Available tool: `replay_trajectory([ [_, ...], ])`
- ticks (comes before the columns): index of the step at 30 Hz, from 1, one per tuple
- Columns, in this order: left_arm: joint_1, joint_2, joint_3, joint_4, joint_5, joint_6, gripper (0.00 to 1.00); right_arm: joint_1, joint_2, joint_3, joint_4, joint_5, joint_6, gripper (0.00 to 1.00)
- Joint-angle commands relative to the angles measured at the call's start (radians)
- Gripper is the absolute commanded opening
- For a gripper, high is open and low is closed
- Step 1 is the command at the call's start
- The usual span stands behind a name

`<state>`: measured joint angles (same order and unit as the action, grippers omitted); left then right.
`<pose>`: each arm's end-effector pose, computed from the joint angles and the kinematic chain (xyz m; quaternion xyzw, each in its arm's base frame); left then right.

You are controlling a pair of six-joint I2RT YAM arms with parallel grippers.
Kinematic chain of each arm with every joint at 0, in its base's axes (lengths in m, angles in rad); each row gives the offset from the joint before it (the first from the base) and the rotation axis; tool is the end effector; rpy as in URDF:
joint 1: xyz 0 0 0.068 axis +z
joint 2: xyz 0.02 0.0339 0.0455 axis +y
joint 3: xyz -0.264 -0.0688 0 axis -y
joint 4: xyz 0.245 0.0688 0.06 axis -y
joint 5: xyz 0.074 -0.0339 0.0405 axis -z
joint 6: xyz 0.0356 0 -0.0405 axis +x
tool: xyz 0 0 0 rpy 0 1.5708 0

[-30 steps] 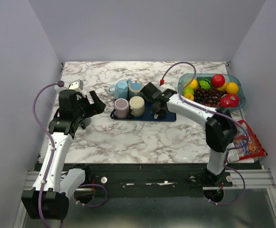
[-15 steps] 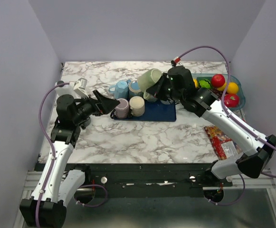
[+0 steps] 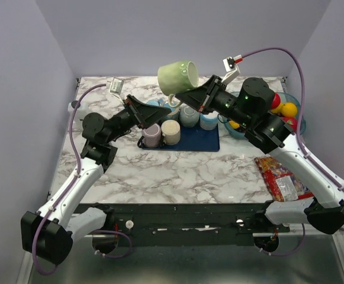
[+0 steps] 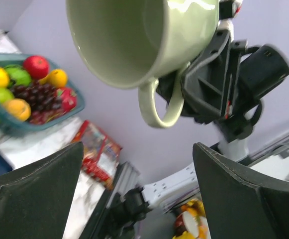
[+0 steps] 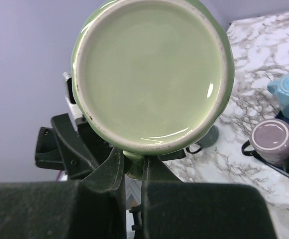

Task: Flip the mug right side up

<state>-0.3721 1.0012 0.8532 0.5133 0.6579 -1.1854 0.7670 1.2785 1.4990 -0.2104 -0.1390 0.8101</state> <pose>0.2010 -0.1018 0.3955 0.0322 0.5980 -0.6779 0.4263 0.1975 0.1973 0.4795 -0.0342 0.7027 0.5373 0.4651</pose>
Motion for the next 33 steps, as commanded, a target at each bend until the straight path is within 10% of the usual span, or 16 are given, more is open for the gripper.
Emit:
replay_trajectory([
  [1, -0.021, 0.066, 0.023, 0.321, -0.03, -0.2, 0.99, 0.009, -0.045, 0.017, 0.174, -0.083, -0.005, 0.0],
  [9, -0.071, 0.165, 0.106, 0.37, -0.047, -0.275, 0.92, 0.008, -0.047, 0.003, 0.201, -0.114, -0.011, 0.0],
  [26, -0.073, 0.189, 0.083, 0.444, -0.063, -0.327, 0.28, 0.008, -0.07, -0.042, 0.201, -0.119, -0.012, 0.0],
  [33, -0.073, 0.191, 0.066, 0.472, -0.064, -0.342, 0.16, 0.008, -0.084, -0.062, 0.201, -0.122, -0.02, 0.0],
])
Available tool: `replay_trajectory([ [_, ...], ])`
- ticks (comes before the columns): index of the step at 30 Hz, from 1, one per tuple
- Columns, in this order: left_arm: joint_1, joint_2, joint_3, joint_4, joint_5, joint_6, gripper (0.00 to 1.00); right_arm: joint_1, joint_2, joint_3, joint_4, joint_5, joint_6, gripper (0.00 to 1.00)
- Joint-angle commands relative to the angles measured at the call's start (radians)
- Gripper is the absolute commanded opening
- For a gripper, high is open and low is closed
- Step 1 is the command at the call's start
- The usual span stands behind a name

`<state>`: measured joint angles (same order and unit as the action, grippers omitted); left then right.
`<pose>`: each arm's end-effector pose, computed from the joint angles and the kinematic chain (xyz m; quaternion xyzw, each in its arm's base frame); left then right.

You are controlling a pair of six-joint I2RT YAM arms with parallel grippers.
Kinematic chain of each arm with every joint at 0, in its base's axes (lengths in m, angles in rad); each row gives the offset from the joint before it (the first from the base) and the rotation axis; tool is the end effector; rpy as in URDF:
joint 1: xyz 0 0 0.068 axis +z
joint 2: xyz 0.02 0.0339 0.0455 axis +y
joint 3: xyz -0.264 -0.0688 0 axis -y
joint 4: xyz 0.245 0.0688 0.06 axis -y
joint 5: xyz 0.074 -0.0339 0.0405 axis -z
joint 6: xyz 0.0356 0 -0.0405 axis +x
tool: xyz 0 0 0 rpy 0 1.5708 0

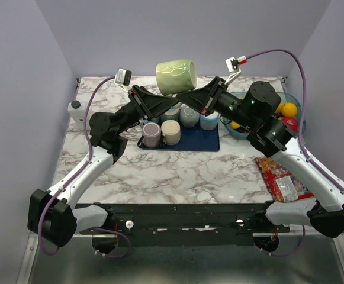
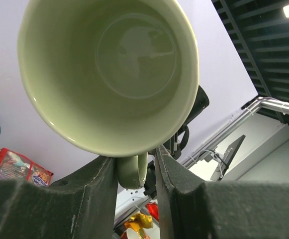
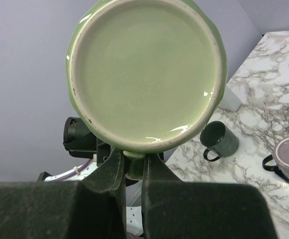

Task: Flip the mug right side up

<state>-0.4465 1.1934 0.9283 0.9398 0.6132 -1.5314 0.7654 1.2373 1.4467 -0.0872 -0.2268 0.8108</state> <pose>0.2215 -0.1288 0.4170 0.0198 0.4941 -0.7897 0.3630 0.1882 0.1919 0.4858 -0.0698 0.6601 0.5805 0.4716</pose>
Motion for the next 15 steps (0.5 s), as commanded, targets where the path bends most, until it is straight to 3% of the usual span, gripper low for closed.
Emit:
replay_trajectory([
  [1, 0.003, -0.002, -0.011, 0.047, -0.02, 0.002, 0.14, 0.008, -0.044, -0.012, 0.078, -0.034, -0.018, 0.01],
  [9, 0.002, -0.002, -0.023, 0.077, 0.002, 0.004, 0.0, 0.011, -0.064, -0.028, 0.113, -0.003, -0.025, 0.0],
  [15, 0.002, 0.0, -0.029, 0.077, 0.036, 0.028, 0.0, 0.009, -0.075, -0.031, 0.112, -0.002, -0.042, 0.0],
])
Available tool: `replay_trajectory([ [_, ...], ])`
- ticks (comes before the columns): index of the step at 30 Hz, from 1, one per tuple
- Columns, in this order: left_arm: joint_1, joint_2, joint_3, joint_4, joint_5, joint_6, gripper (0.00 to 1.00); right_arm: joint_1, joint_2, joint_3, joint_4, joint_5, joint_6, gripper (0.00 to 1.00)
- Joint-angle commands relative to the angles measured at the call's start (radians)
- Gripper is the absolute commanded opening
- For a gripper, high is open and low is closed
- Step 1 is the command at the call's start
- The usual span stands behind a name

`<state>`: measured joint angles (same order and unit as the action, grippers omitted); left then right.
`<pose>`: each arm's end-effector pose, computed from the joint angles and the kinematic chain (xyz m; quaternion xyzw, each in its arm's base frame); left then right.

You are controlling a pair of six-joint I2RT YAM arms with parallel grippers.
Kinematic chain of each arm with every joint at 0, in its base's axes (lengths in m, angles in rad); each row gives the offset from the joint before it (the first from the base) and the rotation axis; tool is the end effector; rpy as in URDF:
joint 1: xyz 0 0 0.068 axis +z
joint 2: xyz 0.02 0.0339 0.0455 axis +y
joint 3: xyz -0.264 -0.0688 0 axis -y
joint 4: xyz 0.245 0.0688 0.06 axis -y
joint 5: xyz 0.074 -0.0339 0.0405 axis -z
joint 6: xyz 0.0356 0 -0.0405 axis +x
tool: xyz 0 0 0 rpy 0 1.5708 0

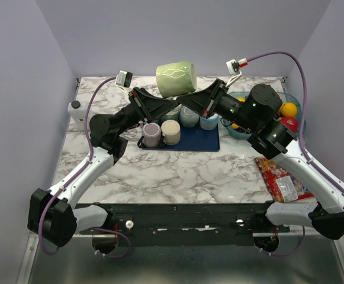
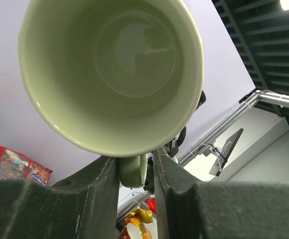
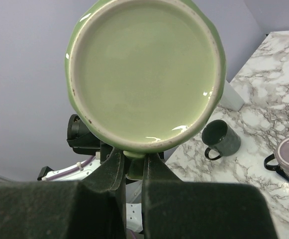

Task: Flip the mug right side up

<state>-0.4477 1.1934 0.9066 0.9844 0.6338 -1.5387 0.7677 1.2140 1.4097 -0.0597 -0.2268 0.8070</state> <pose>0.2193 -0.1287 0.4131 0.0329 0.4900 -0.7933 0.3598 0.1845 0.1892 0.4821 -0.0724 0.6548 0.5829 0.4757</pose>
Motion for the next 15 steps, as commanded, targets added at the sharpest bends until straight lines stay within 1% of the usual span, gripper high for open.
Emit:
replay_trajectory([
  [1, 0.004, 0.0, -0.009, 0.03, 0.027, 0.041, 0.0, 0.007, -0.053, 0.006, 0.086, -0.003, -0.04, 0.01],
  [4, 0.003, -0.005, -0.008, 0.013, 0.029, 0.06, 0.0, 0.007, -0.059, 0.003, 0.086, -0.005, -0.052, 0.01],
  [7, 0.004, -0.018, 0.003, -0.067, 0.03, 0.116, 0.0, 0.007, -0.062, 0.002, 0.084, -0.008, -0.071, 0.01],
  [8, 0.004, -0.024, 0.008, -0.129, 0.017, 0.136, 0.0, 0.007, -0.065, -0.002, 0.084, -0.008, -0.074, 0.01],
  [9, 0.004, -0.034, 0.011, -0.154, 0.012, 0.147, 0.0, 0.007, -0.068, -0.008, 0.084, -0.008, -0.078, 0.0],
  [13, 0.003, -0.026, 0.034, -0.167, 0.012, 0.147, 0.0, 0.007, -0.064, -0.02, 0.087, -0.043, -0.089, 0.01],
  [15, 0.001, -0.006, 0.041, -0.141, 0.026, 0.12, 0.07, 0.007, -0.057, -0.028, 0.103, -0.06, -0.085, 0.0],
])
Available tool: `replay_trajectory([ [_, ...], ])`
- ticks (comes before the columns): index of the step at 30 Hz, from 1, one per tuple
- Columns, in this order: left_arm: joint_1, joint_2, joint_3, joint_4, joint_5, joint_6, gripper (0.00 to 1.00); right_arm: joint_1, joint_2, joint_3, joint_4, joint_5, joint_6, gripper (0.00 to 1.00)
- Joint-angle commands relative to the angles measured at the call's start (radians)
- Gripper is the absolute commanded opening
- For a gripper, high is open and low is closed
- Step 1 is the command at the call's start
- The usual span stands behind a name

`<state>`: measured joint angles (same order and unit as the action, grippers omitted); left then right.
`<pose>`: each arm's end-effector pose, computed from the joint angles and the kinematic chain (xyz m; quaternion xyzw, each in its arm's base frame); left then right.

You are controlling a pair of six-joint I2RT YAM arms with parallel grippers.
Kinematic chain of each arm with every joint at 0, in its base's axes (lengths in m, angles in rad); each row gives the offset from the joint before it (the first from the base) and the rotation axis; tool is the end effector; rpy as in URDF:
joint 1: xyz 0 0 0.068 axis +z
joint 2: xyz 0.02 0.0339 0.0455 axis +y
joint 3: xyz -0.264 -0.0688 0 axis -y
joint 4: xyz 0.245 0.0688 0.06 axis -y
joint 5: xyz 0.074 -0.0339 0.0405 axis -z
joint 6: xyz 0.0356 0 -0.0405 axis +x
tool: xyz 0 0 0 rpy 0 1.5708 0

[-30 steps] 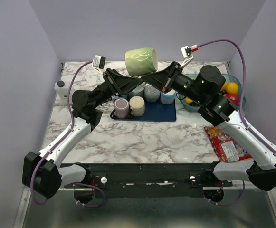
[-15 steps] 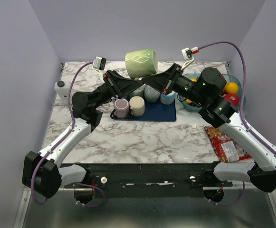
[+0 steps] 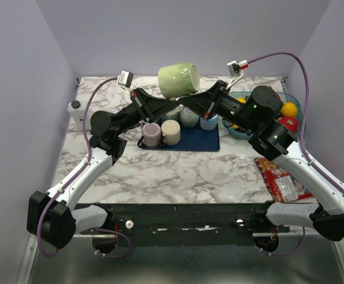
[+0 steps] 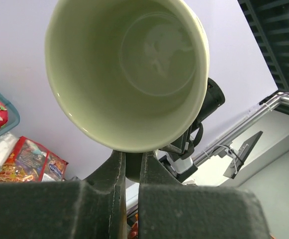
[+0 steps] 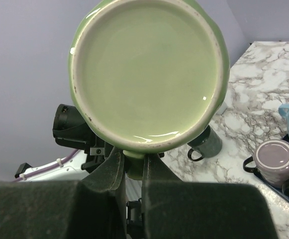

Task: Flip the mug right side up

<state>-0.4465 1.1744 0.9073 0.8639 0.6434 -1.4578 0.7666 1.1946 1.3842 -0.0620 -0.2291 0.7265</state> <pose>0.2208 -0.1294 0.4078 0.0294 0.5238 -0.7688 0.3657 0.1817 0.1863 0.4780 -0.0990 0.6544 0.5619 0.4962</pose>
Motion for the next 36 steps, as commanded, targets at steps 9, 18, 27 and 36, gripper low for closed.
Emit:
replay_trajectory([
  [9, -0.027, 0.047, 0.044, 0.064, 0.007, -0.013, 0.28, 0.01, -0.012, -0.02, 0.159, -0.107, 0.01, 0.01],
  [18, -0.031, 0.044, 0.054, 0.037, -0.02, 0.007, 0.0, 0.008, 0.005, -0.034, 0.117, -0.111, -0.009, 0.01],
  [27, -0.017, -0.117, 0.183, -0.731, -0.257, 0.443, 0.0, 0.008, -0.03, -0.069, -0.133, 0.092, -0.101, 0.77],
  [36, -0.009, -0.183, 0.372, -1.357, -0.554, 0.75, 0.0, 0.007, -0.096, -0.145, -0.269, 0.29, -0.128, 1.0],
])
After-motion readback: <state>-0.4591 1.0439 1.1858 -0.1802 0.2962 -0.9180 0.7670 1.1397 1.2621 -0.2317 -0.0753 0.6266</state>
